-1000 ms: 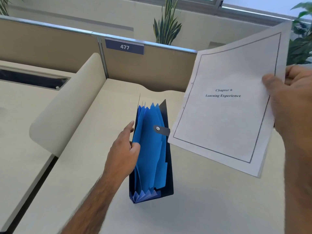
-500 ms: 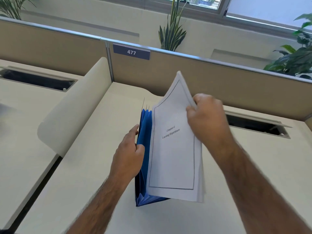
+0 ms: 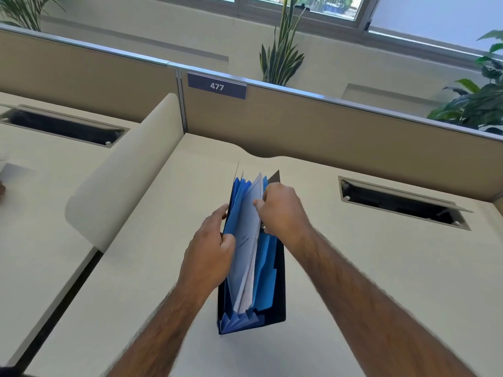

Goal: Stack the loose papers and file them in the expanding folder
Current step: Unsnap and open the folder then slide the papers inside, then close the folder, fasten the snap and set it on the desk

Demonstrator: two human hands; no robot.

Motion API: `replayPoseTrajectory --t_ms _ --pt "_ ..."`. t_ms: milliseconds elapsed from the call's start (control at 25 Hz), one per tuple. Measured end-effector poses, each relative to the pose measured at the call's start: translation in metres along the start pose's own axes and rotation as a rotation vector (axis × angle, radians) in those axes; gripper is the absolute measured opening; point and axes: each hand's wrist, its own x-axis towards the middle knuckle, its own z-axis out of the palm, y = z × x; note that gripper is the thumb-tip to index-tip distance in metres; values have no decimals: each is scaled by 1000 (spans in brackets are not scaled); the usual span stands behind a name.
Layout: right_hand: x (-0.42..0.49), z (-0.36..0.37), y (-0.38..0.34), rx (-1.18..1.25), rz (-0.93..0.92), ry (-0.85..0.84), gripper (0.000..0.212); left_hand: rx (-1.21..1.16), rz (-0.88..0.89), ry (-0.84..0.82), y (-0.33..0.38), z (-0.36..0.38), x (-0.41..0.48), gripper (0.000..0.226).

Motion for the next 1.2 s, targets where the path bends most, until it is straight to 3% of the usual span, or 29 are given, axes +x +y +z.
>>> replayPoseTrajectory --t_ms 120,280,480,680,760,920,1080,1200 --pt "-5 1 12 -117 -74 13 15 -2 4 10 -2 -2 1 60" --pt "-21 -13 27 -341 -230 -160 31 -5 -3 17 -3 -1 2 58" --pt "-31 -11 40 -496 -303 -73 38 7 -12 27 2 1 0 57" --pt "-38 -3 58 -111 -48 216 22 46 -97 39 -6 -5 4 41" --pt "-37 2 67 172 108 167 26 98 -151 14 -8 -8 9 30" --pt "-42 1 72 698 311 34 26 304 -212 -90 -6 -19 23 41" --pt "-45 10 80 872 379 35 23 454 -171 -51 12 -25 30 35" --pt "-43 27 93 956 457 44 21 461 -148 -115 19 -11 26 27"
